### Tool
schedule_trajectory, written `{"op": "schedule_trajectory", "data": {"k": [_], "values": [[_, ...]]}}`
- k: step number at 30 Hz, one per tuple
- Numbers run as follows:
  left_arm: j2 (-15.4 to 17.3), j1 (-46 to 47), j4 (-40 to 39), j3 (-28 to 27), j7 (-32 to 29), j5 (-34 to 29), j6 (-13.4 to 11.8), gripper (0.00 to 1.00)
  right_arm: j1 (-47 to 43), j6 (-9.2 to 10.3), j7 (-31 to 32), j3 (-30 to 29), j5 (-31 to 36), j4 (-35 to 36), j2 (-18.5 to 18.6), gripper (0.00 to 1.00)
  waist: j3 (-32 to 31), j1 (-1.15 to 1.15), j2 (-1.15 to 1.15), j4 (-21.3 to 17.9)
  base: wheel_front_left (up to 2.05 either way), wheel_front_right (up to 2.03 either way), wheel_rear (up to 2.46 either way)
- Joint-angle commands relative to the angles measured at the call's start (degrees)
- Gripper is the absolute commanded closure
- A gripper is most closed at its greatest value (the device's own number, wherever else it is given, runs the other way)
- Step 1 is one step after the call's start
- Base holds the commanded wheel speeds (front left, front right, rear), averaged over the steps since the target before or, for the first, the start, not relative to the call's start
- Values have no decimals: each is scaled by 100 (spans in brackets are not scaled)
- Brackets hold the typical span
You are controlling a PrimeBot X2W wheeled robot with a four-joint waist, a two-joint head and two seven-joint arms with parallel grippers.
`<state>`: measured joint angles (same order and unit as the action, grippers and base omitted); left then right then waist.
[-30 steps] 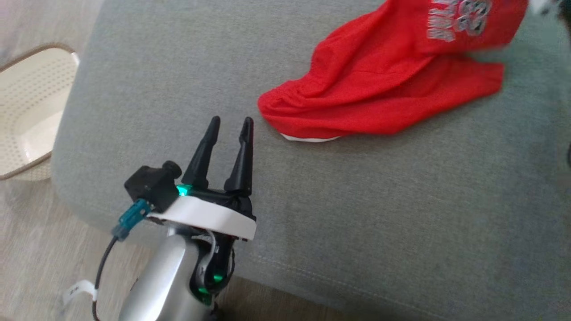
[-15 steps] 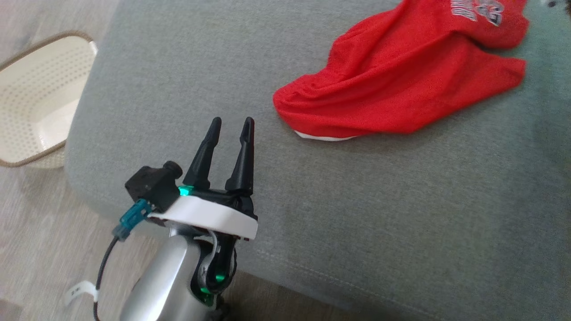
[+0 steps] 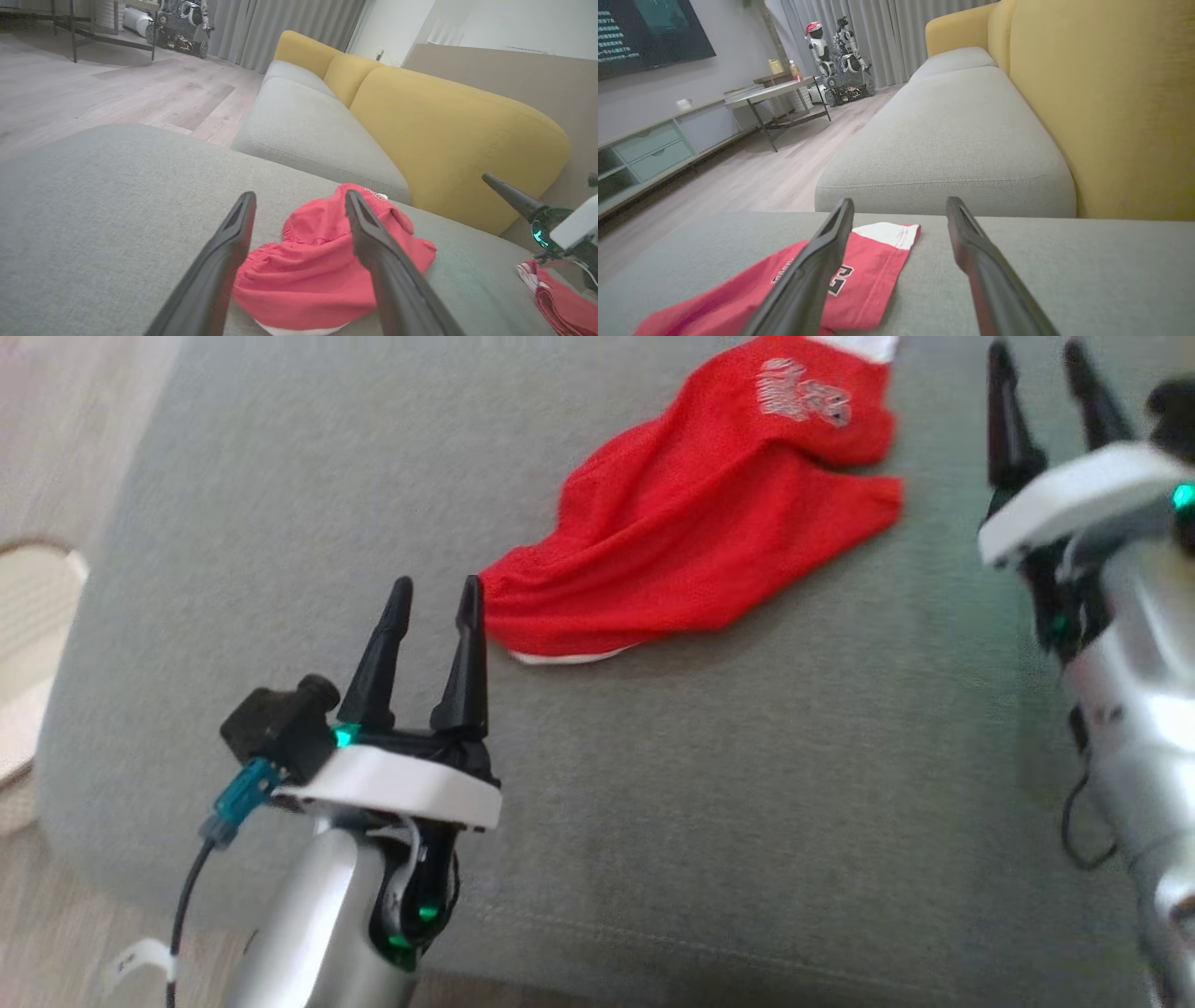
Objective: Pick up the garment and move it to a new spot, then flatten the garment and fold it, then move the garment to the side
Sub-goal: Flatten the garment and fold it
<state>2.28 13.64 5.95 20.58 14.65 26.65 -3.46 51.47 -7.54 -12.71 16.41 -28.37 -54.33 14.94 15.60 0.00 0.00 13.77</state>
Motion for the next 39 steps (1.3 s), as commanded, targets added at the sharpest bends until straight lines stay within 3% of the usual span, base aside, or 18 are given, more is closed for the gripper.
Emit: {"op": "schedule_trajectory", "data": {"k": [1, 7, 13, 19, 23, 25, 29, 39], "values": [[60, -41, -152, -249, 35, -67, 27, 0, -165, 5, -89, 76, -93, 290, -59, 0, -356, 0, 0, -374, 0, 0, 0], [60, -244, -138, -513, 35, -188, 44, 0, -1554, 5, -206, -134, -287, 1323, -121, 0, -651, 0, 0, -809, 0, 0, 0], [60, -379, -111, -680, 35, -300, 110, 0, -2783, 5, -225, -575, 100, 2417, -478, 0, -728, 0, 0, -1162, 0, 0, 0], [60, -255, -78, -642, 35, -478, 218, 0, -3199, 5, -64, -879, 525, 3112, -740, 0, -637, 0, 0, -1437, 0, 0, 0], [60, 50, 114, -342, 35, -1140, 448, 0, -3280, 5, 106, -1028, 655, 3488, -880, 0, -485, 0, 0, -1669, 0, 0, 0], [87, 263, 450, -47, 35, -1615, 584, 0, -3322, 5, 168, -1078, 700, 3618, -937, 0, -403, 0, 0, -1801, 0, 0, 0], [135, 658, 1054, 272, 35, -2185, 582, 0, -3363, 5, 226, -1110, 749, 3747, -1009, 0, -288, 0, 0, -2009, 0, 0, 0], [340, 2090, 3224, 702, -33, -3164, 225, 0, -3283, 5, 245, -1075, 708, 3869, -1147, 0, 74, 0, 0, -2665, 0, 0, 0]]}}
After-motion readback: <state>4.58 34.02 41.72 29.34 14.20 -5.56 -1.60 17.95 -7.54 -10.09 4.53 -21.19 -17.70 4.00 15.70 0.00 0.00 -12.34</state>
